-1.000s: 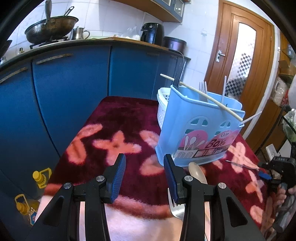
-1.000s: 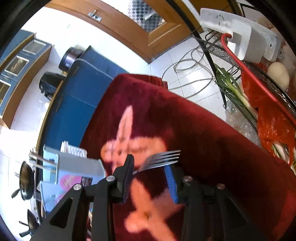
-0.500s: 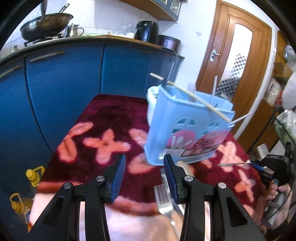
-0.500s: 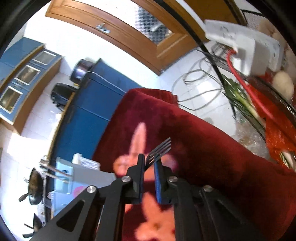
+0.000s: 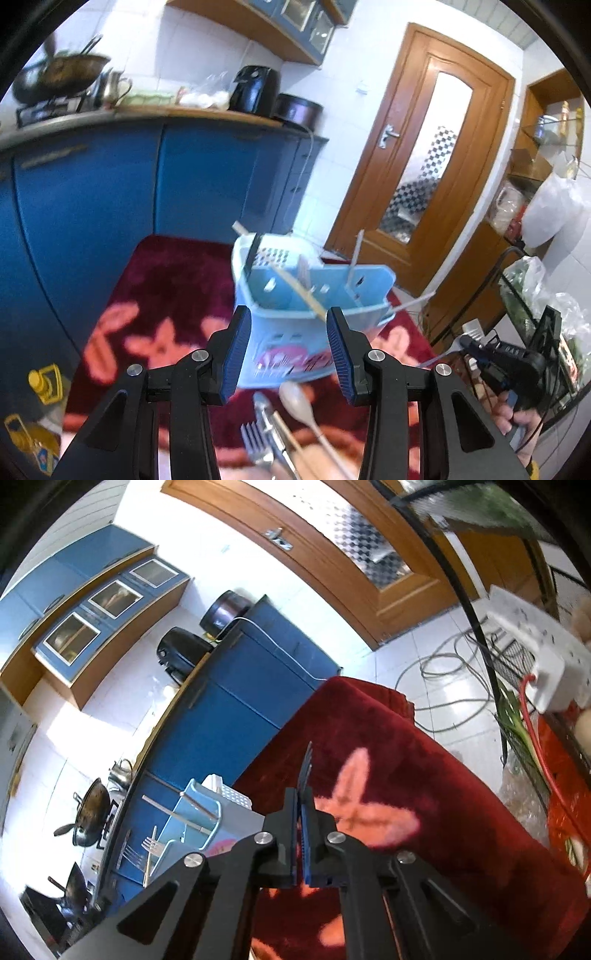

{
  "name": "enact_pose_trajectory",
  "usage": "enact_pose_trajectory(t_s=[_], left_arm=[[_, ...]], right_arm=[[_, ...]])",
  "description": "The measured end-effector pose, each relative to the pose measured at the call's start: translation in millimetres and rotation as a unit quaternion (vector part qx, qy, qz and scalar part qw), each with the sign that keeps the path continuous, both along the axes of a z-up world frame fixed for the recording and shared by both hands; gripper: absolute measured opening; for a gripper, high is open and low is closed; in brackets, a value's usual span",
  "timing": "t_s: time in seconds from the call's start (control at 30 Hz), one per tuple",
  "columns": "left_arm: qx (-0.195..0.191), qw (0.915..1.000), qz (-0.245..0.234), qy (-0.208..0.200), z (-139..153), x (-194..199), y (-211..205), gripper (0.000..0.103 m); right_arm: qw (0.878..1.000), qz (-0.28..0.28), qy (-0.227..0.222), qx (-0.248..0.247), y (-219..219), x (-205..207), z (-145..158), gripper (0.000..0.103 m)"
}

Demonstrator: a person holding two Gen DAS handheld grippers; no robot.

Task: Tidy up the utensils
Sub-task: 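Lift the fork with the right tool toward the holder while the left tool grasps a wooden chopstick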

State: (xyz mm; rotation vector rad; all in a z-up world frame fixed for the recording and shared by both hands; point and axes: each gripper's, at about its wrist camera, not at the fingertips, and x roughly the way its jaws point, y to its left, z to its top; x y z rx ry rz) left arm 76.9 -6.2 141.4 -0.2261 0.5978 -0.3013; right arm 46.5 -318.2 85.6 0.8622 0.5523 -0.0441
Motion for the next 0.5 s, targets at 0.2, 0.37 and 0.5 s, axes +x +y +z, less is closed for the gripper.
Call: enact_pose_trajectory(t_s=[0.2, 0.37, 0.5], left_arm=[[-0.001, 0.9994, -0.026, 0.024, 16.9, 29.7, -16.8, 0.041], [-0.014, 0.9958, -0.020, 0.088, 10.0, 63.1, -22.5, 0.037], [-0.016, 0.9929, -0.014, 0.117, 0.5, 74.8, -25.2, 0.036]], right_arm=[[0.999, 0.024, -0.017, -0.018, 5.0, 2.2, 13.2, 0.003], [0.998, 0.046, -0.030, -0.030, 7.3, 1.8, 23.4, 0.003], [0.996, 0.053, -0.043, -0.052, 11.1, -1.5, 32.6, 0.003]])
